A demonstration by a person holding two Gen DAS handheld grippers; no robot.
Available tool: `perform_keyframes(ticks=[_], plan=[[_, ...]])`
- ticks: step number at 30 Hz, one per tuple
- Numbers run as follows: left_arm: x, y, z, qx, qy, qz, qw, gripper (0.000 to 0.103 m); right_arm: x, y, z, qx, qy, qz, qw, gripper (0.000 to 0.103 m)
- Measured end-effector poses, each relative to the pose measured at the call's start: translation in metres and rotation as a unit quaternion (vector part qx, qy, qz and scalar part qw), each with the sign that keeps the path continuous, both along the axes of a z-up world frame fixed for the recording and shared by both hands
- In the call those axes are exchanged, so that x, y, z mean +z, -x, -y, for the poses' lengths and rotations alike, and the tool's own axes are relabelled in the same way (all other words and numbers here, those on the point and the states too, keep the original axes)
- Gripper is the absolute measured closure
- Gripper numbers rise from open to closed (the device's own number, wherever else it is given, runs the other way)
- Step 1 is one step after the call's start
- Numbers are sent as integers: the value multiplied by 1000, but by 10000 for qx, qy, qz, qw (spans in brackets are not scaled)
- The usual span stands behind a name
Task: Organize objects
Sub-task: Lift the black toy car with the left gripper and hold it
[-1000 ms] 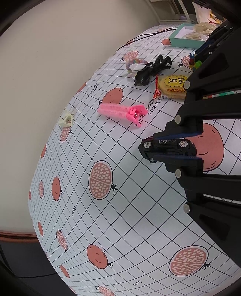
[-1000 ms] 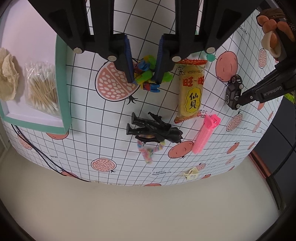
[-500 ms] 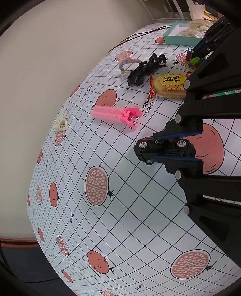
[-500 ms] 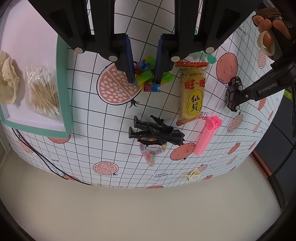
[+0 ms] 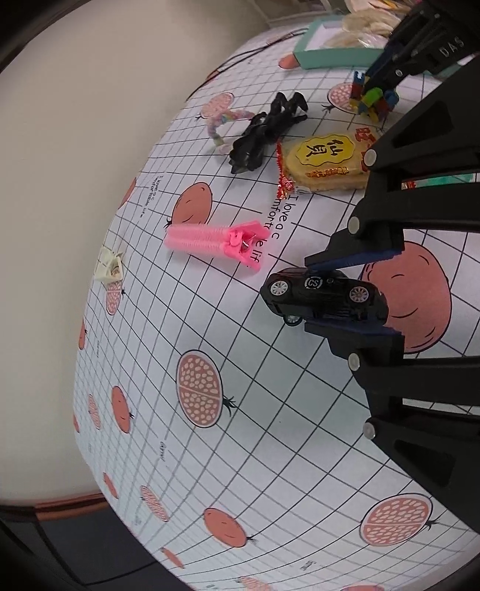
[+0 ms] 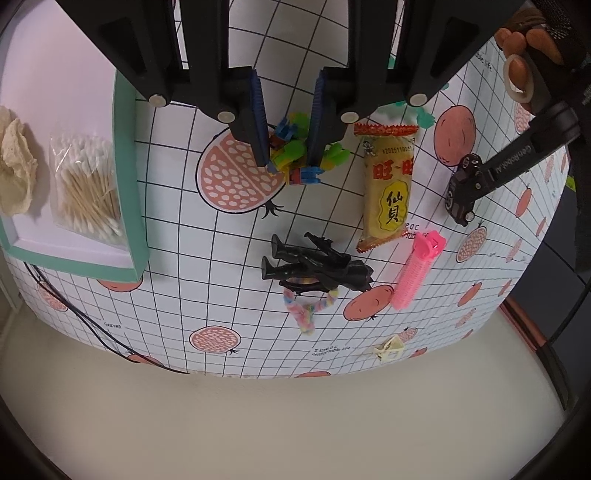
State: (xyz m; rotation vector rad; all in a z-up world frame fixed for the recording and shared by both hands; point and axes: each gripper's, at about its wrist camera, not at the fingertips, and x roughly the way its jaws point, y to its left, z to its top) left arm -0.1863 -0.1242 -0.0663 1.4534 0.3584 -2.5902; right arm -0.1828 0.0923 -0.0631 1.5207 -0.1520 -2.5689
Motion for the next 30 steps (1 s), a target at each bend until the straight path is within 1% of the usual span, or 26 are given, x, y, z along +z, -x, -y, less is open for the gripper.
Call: perform_keyframes(ticks=[5,10,16,21,25,30], plan=[[1,1,-8,-120,267,-34,9996,75,-2,0,0,-13,-17,40,10000,81],[1,2,-10,-136,314,-39,9994,75,-2,0,1,4,-32,33,10000,82],[0,2,-6,-58,123,-55,9999,75,-2,0,2,28,-11,39,10000,82],[0,1,3,68,-146,-69,9998,75,-2,-1,1,25,15,45,10000,82],[-1,1,6,127,-271,-70,9995,76,-2,-1,2,38,38,55,10000,82],[1,-1,11,209,-450,-101,9987,80,-2,-2,2,64,66,60,9999,82]])
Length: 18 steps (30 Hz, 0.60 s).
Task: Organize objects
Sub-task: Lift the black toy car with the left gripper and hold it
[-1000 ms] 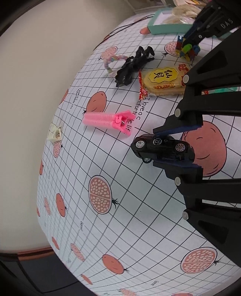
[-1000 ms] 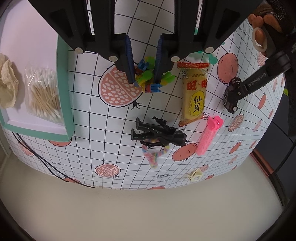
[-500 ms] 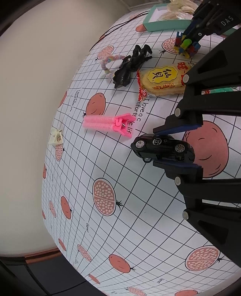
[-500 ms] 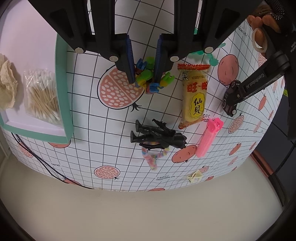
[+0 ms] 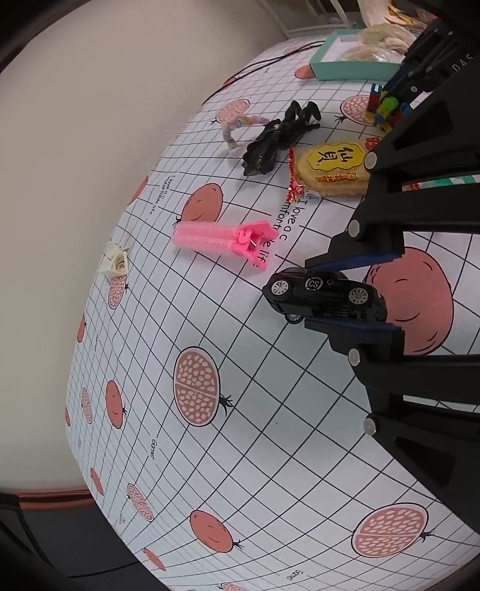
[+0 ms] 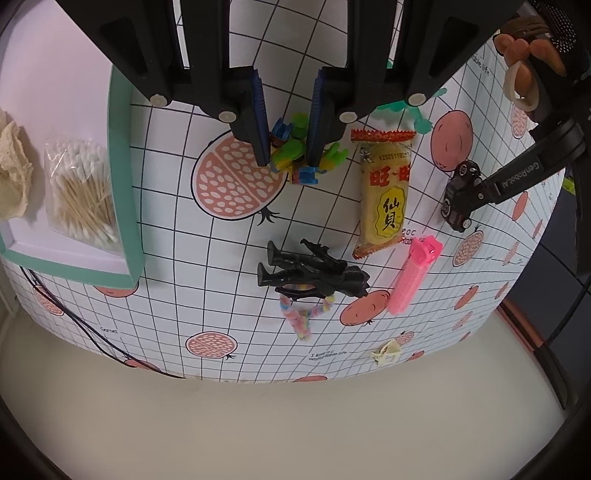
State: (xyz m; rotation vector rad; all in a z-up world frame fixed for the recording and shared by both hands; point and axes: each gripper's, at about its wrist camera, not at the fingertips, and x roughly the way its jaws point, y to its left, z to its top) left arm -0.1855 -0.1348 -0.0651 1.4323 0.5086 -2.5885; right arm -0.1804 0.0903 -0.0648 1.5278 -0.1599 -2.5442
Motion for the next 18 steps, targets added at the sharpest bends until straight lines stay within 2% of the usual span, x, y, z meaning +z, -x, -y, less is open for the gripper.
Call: perform_keyframes(ticks=[3,10,12,14,18], plan=[[2,0,1,22,-35,-32,10000,83,0,0,1,7,-6,0,10000,82],[1,0,-1,-64,19,-39,10000,82,0,0,-1,-1,29,15,10000,82],[0,1,-3,-95,12,-12,10000,77,0,-1,-1,3,30,16,10000,82],[-5,3,-5,-151,-40,110,9998,66,0,-1,-1,3,34,16,10000,82],[-6,3,-10,-203,69,111,9997,65,0,-1,-1,4,35,15,10000,82]])
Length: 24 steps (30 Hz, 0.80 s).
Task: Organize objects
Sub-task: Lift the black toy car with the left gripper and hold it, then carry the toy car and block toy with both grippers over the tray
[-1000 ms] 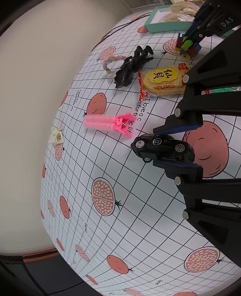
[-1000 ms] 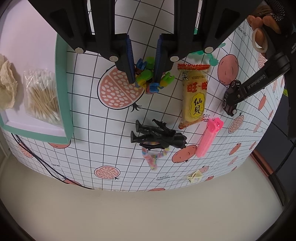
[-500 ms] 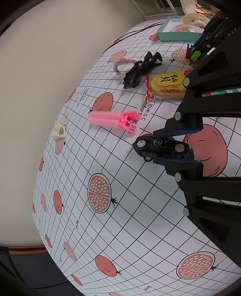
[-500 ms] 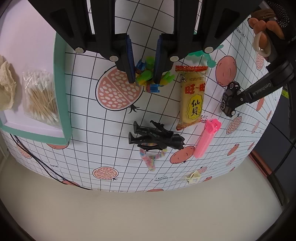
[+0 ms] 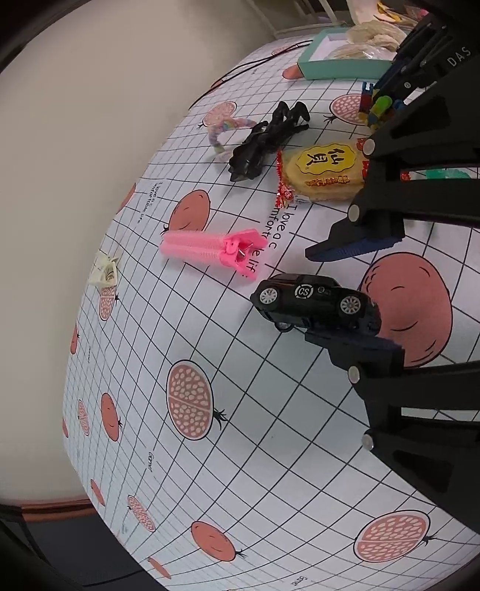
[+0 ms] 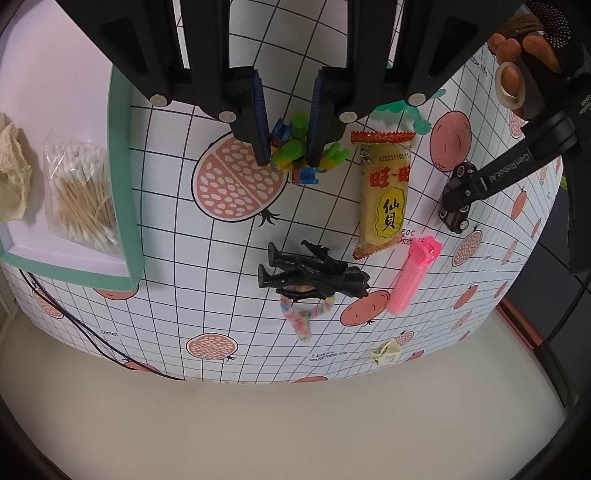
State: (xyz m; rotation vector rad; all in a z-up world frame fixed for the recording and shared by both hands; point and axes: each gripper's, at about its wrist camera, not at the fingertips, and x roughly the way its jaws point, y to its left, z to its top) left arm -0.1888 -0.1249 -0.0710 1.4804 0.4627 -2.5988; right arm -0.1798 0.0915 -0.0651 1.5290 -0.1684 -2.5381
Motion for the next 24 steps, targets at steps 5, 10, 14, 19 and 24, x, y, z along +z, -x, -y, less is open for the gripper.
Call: perform_keyframes(ticks=[5,10,14,19,24], plan=[[-3,1,-4,-54,246,86,9996,66,0,0,0,7,5,3,10000,82],[-2,0,2,60,192,92,9998,74,-1,-1,1,26,16,-1,10000,82],[4,-3,6,189,137,-45,9997,74,2,-2,-1,12,138,-49,9999,82],[17,-5,4,202,85,-256,9994,74,11,-5,-6,-28,249,-136,9996,82],[29,-6,-1,133,13,-435,9990,74,21,-9,-19,-153,387,-261,9988,82]])
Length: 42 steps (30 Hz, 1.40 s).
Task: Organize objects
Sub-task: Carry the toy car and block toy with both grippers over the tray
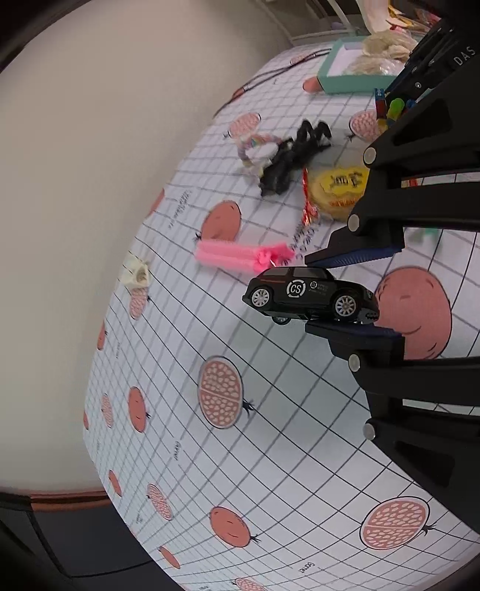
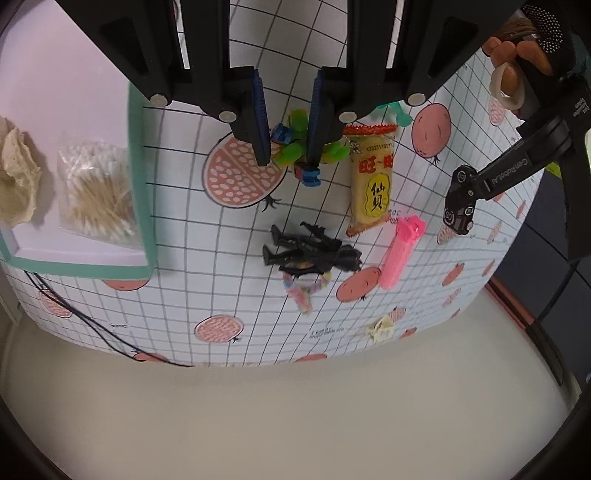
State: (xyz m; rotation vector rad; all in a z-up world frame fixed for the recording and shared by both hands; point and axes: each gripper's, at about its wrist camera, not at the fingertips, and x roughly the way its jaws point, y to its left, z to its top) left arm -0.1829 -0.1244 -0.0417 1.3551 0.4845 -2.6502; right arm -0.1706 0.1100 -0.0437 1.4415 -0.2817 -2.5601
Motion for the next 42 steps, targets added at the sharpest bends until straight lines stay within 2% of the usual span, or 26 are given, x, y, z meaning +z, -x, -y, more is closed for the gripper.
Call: perform_keyframes(ticks=[11,21,30,34,42], plan=[[30,-10,-41,-598,90,-402,9974,73,24,-18,-42,-393,94,-232,9989,82],[46,-25,-93,-1222,65,-551,9910,73,37,-35,-91,-948,150,-341,9948,82],[47,-39,-150,-1876,136,-543,9806,73,29,-44,-132,-1510,26,-162,9884,82],[44,-46,-172,-2095,5,-464,9767,73,18,-44,-145,-1718,55,16,9851,82],[39,-57,-216,-2612,148,-412,9643,73,14,-48,-154,-1919,-388,48,9806,82]])
